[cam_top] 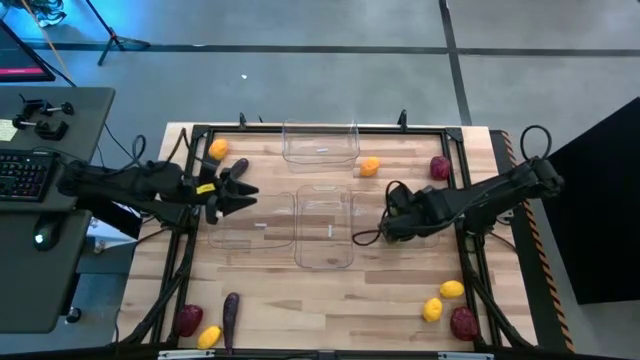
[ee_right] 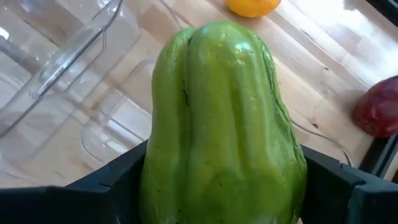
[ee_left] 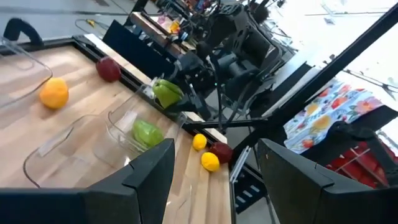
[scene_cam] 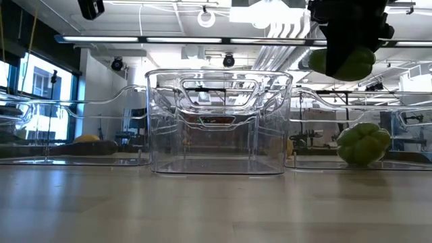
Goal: Sort produce into baskets
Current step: Put the chayote into the bottom right transparent bin, then put the lemon into the middle transparent bin
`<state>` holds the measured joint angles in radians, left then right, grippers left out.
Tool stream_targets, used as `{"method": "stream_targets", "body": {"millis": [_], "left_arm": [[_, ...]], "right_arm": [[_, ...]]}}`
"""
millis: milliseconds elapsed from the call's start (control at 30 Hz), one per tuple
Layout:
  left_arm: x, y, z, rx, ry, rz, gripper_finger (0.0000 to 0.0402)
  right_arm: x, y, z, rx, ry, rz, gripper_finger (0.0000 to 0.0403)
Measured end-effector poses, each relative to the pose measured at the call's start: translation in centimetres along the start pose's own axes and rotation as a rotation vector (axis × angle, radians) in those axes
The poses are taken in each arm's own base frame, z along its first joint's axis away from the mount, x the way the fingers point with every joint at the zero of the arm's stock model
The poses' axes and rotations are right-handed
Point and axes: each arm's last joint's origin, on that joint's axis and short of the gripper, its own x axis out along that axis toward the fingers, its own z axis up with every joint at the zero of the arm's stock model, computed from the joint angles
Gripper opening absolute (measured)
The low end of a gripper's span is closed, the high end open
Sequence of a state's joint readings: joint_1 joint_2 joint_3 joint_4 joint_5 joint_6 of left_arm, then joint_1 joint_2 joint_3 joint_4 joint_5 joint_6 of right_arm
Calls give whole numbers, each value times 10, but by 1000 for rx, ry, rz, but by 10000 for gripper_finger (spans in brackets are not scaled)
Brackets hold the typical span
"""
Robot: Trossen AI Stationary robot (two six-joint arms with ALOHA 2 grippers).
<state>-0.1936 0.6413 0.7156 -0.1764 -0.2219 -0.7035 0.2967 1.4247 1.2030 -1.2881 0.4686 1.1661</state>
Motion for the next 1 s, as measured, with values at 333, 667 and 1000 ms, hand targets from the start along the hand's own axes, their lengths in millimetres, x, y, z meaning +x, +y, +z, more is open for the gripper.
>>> {"method": "stream_targets", "body": {"millis": [333,667,1000], "left_arm": [[4,2,-4,-9,10,7,218],[4,2,-4,1,9,6,218],[5,3,-5,37,10,15,218]], "right_arm": [[9,-6,15,63,34,-1,363],[-17,-13,34,115,-101,107,372],[-62,-9,16,174,59,391,371]]}}
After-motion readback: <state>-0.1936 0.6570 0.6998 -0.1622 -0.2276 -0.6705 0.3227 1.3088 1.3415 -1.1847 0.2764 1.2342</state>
